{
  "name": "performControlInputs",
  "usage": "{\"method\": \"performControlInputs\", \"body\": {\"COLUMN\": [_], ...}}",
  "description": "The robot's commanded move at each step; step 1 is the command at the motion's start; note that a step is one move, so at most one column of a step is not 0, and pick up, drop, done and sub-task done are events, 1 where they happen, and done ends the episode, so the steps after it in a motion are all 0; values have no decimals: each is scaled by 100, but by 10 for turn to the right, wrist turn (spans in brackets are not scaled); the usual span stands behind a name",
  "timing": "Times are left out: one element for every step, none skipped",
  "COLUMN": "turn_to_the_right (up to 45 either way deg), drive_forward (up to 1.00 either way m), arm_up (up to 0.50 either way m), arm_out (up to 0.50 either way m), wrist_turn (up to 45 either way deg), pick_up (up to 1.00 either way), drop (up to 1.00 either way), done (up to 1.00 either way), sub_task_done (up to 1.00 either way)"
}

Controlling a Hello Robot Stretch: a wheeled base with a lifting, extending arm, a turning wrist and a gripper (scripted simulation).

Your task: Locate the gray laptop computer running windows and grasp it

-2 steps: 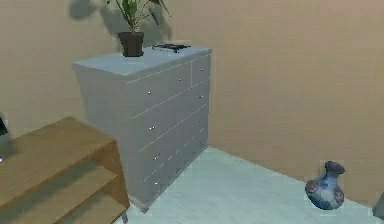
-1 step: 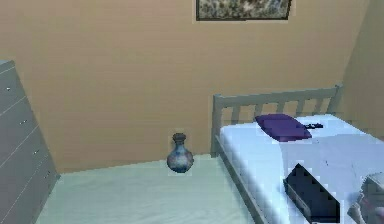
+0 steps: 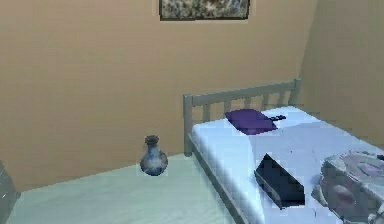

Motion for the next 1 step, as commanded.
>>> {"method": "performControlInputs", "body": {"turn_to_the_right": [0], "drive_forward": [90], "arm_up": [0], "arm_out": [0], "wrist_turn": [0], "pick_up": [0], "drop": [0], "done": [0], "sub_task_done": [0]}}
